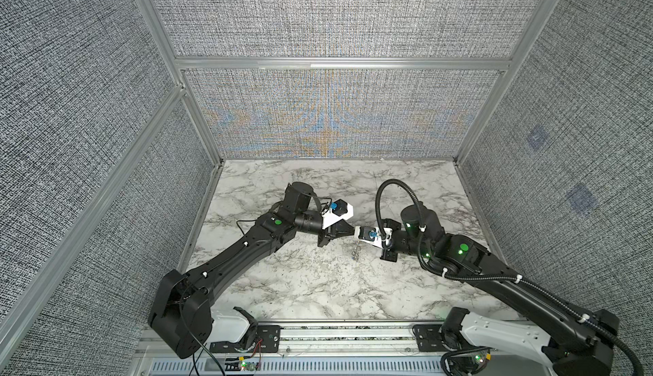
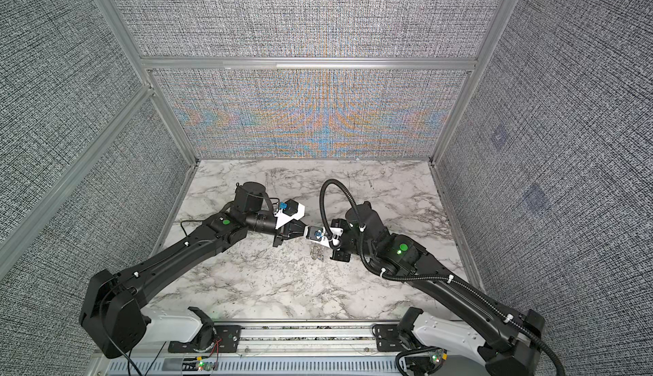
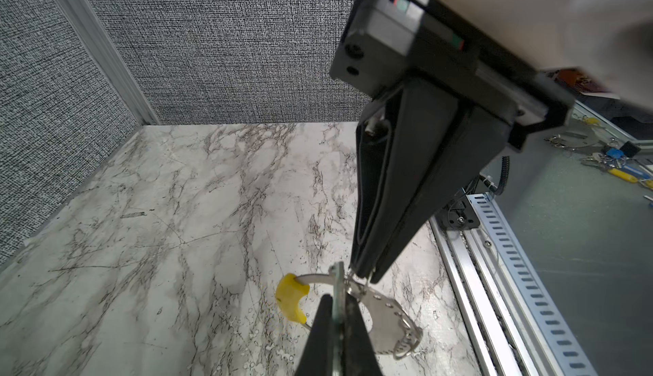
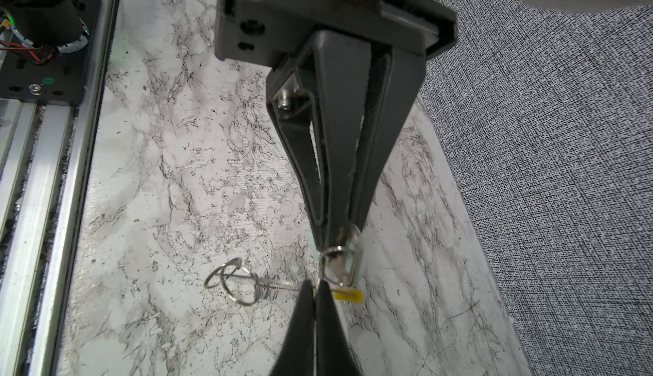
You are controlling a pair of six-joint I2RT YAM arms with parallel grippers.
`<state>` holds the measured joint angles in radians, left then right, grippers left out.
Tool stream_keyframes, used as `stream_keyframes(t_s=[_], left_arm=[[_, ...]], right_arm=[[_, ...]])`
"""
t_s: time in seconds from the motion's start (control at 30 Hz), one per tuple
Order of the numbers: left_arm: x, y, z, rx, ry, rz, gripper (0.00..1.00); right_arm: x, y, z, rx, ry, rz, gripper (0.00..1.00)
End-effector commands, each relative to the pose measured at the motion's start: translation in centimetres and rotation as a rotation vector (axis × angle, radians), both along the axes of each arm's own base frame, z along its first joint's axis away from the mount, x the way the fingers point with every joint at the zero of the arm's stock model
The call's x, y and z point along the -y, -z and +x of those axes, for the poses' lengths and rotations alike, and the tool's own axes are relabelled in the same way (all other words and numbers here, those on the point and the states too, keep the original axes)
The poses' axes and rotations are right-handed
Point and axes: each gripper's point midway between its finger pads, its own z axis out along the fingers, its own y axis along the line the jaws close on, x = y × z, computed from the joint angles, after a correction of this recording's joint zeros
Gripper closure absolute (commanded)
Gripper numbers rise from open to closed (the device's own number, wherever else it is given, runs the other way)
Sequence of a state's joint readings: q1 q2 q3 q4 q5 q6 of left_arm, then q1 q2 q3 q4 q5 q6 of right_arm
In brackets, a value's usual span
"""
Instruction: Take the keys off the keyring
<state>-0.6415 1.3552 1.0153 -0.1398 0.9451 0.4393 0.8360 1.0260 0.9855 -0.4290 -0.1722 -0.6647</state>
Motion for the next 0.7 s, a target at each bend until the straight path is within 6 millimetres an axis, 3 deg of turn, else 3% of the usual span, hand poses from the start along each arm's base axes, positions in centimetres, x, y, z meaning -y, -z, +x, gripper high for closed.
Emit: stream_keyframes(t_s=[0.0, 0.4, 0.67], left_arm=[[0.0, -0.3, 0.4, 0.018, -0.006, 0.001, 1.0], [-1.1, 1.1, 0.4, 0.025, -0.021, 0.076, 1.0], [-1.0, -0.3, 0.0, 0.024, 0.0, 0.045, 1.0]], right_arm=[[-0.4, -0.2, -1.1, 0.005, -0.063, 0.011, 1.0], [-0.1, -0.9, -1.6, -0.002, -0.053, 0.057, 1.0], [-0.2, -0.1, -1.4, -0.02, -0.051, 0.024, 1.0]])
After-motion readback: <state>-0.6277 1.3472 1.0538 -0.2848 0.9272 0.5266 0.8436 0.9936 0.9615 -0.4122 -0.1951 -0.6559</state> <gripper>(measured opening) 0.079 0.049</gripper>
